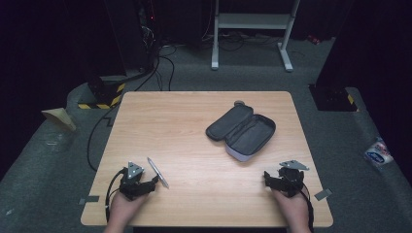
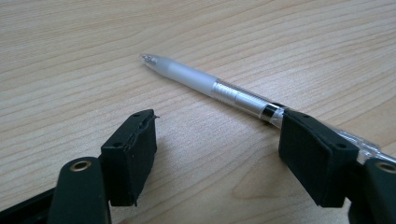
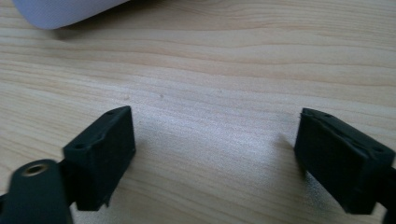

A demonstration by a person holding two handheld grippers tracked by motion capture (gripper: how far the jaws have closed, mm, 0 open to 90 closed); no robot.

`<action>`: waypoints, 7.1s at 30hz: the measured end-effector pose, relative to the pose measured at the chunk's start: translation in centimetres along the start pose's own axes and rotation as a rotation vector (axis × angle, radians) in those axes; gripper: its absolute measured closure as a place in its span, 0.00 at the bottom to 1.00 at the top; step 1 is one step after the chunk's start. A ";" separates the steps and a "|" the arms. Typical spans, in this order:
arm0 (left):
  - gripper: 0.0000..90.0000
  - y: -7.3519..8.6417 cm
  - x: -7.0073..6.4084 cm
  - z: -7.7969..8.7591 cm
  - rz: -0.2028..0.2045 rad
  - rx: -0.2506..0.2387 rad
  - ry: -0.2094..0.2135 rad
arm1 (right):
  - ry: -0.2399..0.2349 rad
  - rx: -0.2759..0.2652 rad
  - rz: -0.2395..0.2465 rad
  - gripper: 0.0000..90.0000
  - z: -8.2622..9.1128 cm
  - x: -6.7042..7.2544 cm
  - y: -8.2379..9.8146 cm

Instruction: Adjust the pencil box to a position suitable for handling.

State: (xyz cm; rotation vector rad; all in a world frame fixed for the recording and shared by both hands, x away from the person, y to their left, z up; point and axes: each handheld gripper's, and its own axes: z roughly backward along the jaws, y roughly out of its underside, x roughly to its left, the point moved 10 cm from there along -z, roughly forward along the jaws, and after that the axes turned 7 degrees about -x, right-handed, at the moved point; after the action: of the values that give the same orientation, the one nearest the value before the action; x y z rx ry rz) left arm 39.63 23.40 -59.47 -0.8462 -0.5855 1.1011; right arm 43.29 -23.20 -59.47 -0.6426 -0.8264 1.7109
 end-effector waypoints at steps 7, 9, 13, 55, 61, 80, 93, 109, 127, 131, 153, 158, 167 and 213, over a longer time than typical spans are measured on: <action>0.31 0.0 0.0 0.0 0.000 0.000 0.002 | -0.038 -0.016 0.022 0.25 0.3 0.5 0.0; 0.31 0.0 0.0 0.0 0.001 -0.001 0.003 | -0.061 -0.016 0.041 0.29 0.5 0.9 0.0; 0.31 0.0 -0.1 0.0 0.000 0.000 0.004 | -0.077 -0.035 0.039 0.35 0.9 1.3 -0.2; 0.31 0.0 -0.1 0.0 -0.008 0.003 0.014 | -0.228 -0.192 0.065 0.55 3.3 6.2 -5.0; 0.31 0.0 -0.1 0.0 -0.008 0.001 0.015 | -0.238 -0.180 0.070 0.55 2.6 6.7 -5.9; 0.31 0.0 -0.1 0.0 -0.014 0.001 0.018 | -0.235 -0.165 0.112 0.53 0.8 8.5 -8.4; 0.31 0.0 -0.2 -0.1 -0.019 0.001 0.022 | -0.233 -0.145 0.112 0.54 -0.7 9.2 -9.7; 0.31 -0.1 -0.2 -0.1 -0.021 0.000 0.026 | -0.251 -0.123 0.103 0.57 -1.7 10.0 -10.7; 0.31 -0.1 -0.2 -0.1 -0.020 0.000 0.025 | -0.263 -0.054 0.132 0.74 -3.2 10.5 -8.4; 0.31 -0.1 -0.2 -0.1 -0.021 0.000 0.025 | -0.266 -0.053 0.139 0.79 -3.3 10.6 -8.2; 0.31 -0.1 -0.2 -0.1 -0.020 0.000 0.025 | -0.368 -0.127 0.182 0.95 -1.1 16.4 -6.3; 0.31 -0.1 -0.2 -0.1 -0.020 0.000 0.025 | -0.422 -0.140 0.197 0.95 -0.8 19.2 -5.9; 0.31 -0.1 -0.2 -0.1 -0.021 0.000 0.027 | -0.472 -0.145 0.228 0.94 -0.6 22.6 -5.7; 0.69 -2.1 1.9 3.1 0.112 -0.150 -0.041 | -0.161 -0.137 -0.012 0.80 -0.7 3.4 -6.3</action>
State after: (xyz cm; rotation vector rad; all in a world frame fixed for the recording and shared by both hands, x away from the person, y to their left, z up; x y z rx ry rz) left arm 39.04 25.64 -55.94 -0.9976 -0.6682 1.1890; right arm 46.61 -18.59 -54.96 -0.5955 -1.0654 1.7215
